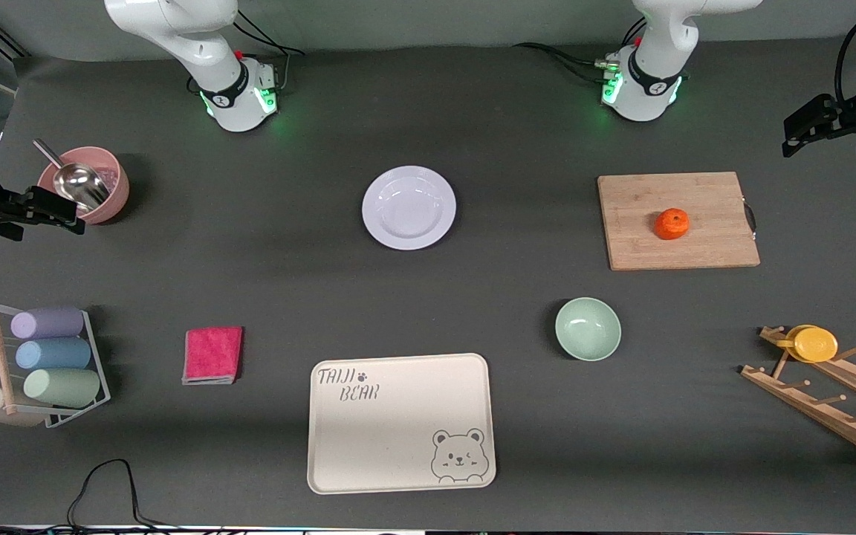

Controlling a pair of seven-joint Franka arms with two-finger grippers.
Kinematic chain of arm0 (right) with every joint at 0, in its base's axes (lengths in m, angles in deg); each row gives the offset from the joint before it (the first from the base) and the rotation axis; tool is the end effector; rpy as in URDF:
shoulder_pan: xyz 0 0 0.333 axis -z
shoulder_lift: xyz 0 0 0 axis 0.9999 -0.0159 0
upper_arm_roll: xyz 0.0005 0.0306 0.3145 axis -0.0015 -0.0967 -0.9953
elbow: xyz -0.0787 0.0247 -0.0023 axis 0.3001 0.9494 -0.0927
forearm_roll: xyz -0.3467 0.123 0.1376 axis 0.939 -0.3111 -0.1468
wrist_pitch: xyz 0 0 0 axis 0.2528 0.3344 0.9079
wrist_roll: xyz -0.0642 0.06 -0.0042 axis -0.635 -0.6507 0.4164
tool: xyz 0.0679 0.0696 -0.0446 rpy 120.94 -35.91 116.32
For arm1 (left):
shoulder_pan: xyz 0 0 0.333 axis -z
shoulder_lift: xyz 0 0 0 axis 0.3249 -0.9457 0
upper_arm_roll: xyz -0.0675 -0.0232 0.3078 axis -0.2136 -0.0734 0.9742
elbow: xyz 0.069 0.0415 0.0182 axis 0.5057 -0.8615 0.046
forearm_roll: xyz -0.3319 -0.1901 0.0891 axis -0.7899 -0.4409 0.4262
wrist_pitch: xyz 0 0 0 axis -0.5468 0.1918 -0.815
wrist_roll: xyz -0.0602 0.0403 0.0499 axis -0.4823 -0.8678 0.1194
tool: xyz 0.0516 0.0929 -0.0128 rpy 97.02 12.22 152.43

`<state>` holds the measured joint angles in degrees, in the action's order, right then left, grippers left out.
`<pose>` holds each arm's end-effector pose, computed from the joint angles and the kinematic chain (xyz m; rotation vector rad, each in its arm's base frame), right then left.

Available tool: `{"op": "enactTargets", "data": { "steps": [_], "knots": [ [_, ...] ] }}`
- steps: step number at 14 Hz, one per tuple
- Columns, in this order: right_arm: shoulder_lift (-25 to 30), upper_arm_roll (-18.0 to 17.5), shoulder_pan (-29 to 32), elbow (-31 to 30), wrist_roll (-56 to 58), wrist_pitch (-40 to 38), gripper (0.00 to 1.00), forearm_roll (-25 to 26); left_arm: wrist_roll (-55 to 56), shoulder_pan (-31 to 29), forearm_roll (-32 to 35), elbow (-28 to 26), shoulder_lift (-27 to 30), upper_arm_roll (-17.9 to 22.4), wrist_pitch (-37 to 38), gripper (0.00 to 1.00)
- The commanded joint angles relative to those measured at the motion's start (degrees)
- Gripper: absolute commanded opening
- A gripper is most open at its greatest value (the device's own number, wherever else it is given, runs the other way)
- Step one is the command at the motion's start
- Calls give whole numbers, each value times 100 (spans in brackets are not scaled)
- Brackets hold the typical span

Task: Place orange and plate with both arms
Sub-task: 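Reach the left gripper down toward the orange on the cutting board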

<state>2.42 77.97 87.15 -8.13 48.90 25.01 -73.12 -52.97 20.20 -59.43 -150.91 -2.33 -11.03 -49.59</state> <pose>0.5666 -0.0222 0.6068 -3.1200 -0.0851 0.0864 0.4855 0.0000 0.6414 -3.1069 0.1698 0.0885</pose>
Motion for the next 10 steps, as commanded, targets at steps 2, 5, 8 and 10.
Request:
{"op": "enactTargets", "data": {
  "steps": [2,5,8,10],
  "knots": [
    [32,-23,-8,8,-148,3,100,122,38,61,-202,8,8,121,76,100],
    [32,-23,-8,8,-148,3,100,122,38,52,-202,-158,8,130,59,100],
    [32,-23,-8,-1,-148,3,100,122,38,52,-202,-903,17,139,-659,100],
    [32,-23,-8,-1,-148,3,100,104,38,52,-202,-1448,17,139,-1160,100]
  ]
}}
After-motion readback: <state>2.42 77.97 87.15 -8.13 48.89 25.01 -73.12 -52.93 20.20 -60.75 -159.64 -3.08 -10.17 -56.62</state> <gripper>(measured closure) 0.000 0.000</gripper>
